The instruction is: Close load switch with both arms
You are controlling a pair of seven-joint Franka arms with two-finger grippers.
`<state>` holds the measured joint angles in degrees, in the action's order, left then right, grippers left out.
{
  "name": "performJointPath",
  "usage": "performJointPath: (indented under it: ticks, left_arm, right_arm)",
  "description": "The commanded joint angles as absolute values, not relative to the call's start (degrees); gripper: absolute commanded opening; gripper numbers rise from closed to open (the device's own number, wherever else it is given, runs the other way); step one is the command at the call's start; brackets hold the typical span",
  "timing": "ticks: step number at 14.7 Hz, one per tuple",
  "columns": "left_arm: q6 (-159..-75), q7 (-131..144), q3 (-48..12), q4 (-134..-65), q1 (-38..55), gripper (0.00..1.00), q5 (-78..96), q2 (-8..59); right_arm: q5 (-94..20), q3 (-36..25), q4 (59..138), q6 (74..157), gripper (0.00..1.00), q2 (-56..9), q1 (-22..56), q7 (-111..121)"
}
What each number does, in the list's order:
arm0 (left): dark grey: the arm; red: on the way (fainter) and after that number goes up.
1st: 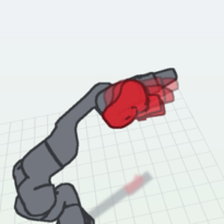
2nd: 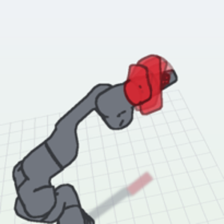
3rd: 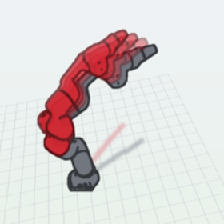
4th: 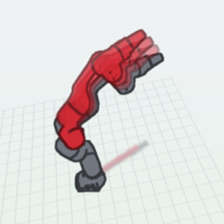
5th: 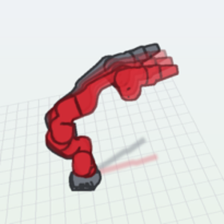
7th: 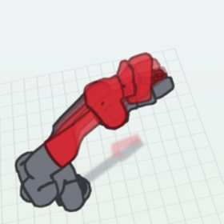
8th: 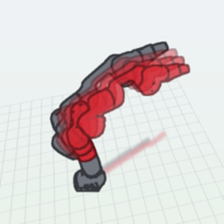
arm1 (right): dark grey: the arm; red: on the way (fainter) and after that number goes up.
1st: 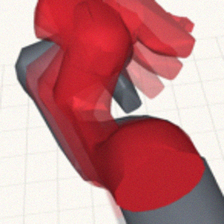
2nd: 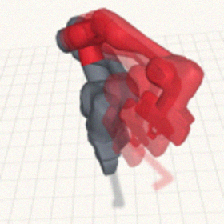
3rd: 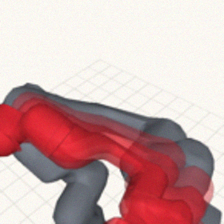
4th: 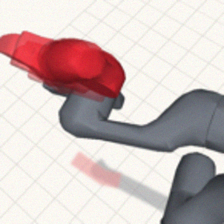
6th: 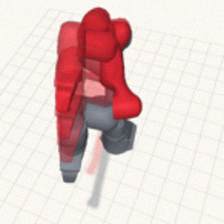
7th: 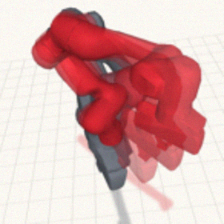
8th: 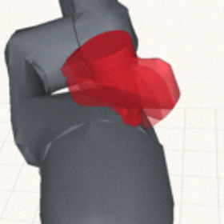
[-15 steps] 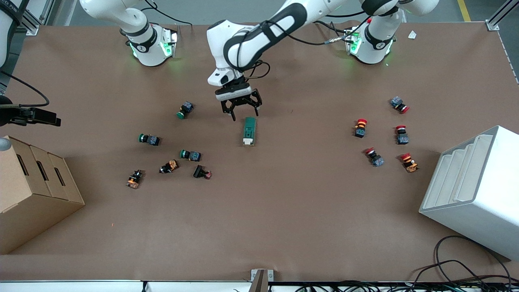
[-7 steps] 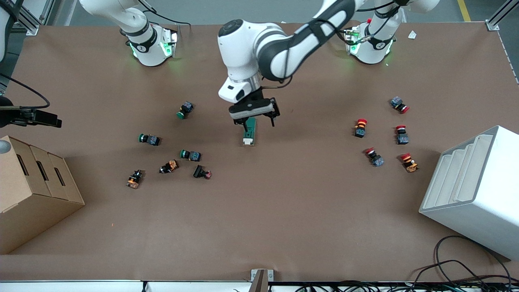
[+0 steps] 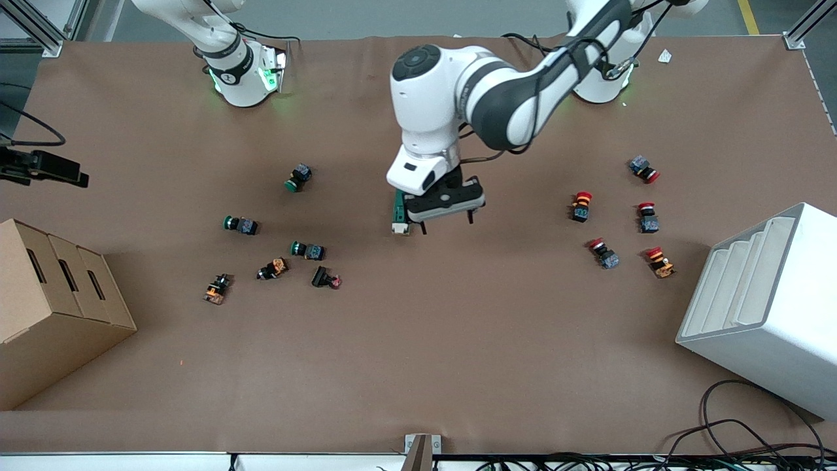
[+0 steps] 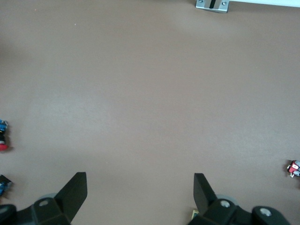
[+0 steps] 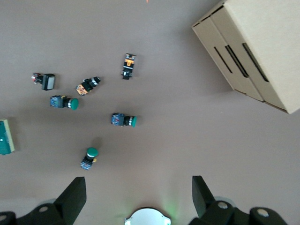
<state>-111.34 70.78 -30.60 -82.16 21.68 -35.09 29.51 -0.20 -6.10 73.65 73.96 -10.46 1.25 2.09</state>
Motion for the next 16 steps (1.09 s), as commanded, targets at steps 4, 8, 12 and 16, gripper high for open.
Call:
performJointPath:
  ticks: [4,8,12,16]
  left_arm:
    - [-108.2,55.1,-30.3,-83.4,14.0,1.0,-22.4,20.0]
    - [-102.0,41.1,-24.0,-83.6,11.3,1.0,-11.3,12.6]
    - [-94.4,25.2,-17.1,-83.4,8.5,1.0,-2.5,6.3]
    - [-85.9,15.7,-12.0,-83.2,6.5,1.0,-1.9,2.2]
  right_arm:
    - [2.2,-3.2,78.9,74.9,1.0,-5.2,-0.8,1.4]
    - [2.2,-2.8,80.6,74.9,1.0,-2.6,-1.0,1.8]
    - [2.2,-1.3,81.6,74.6,1.0,-0.1,-1.9,1.8]
    - [2.1,-1.1,83.0,74.7,1.0,1.8,-2.1,2.0]
